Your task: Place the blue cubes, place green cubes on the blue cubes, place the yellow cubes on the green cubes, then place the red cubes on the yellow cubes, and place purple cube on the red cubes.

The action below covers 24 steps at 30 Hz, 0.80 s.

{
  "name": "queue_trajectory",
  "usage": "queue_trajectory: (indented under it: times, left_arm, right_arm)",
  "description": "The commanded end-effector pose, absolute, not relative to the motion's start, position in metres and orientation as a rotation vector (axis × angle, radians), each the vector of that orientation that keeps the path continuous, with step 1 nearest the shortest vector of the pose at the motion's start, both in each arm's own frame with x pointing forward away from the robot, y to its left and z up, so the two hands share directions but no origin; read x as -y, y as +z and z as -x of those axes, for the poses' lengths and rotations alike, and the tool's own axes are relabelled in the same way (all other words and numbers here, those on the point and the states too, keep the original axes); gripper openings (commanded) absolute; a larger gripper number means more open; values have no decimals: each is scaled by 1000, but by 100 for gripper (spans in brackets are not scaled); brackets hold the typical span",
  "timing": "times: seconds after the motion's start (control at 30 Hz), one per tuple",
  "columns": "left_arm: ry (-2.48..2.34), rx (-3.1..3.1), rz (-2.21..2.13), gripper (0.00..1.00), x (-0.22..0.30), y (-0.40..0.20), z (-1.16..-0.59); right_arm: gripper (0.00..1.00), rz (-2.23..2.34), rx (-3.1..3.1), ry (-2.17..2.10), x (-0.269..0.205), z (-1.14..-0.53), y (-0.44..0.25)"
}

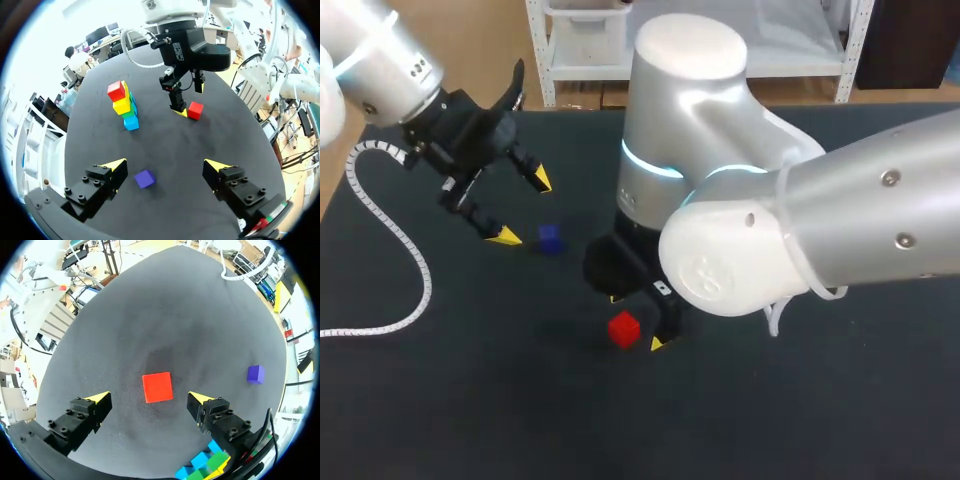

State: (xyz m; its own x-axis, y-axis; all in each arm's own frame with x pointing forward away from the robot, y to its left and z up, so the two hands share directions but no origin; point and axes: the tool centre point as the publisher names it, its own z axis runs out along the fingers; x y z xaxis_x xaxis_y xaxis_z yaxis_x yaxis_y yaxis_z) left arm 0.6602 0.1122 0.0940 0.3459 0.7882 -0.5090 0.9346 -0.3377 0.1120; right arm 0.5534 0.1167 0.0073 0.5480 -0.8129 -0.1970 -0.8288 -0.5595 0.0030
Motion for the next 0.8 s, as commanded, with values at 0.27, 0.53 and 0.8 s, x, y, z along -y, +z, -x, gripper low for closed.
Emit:
queue_trajectory:
  times: [0.27,0.53,0.8]
  left_arm:
    - [-519,-1509,-2228,100,-113,93,-660]
    - [-519,-1509,-2228,100,-113,93,-660]
    - [-519,-1509,-2228,100,-113,93,-660]
  right_arm:
    - [99,2691,-1414,285,-121,-556,1]
    - [62,2697,-1416,296,-123,-557,-2]
    - [45,2696,-1422,291,-123,-558,-2]
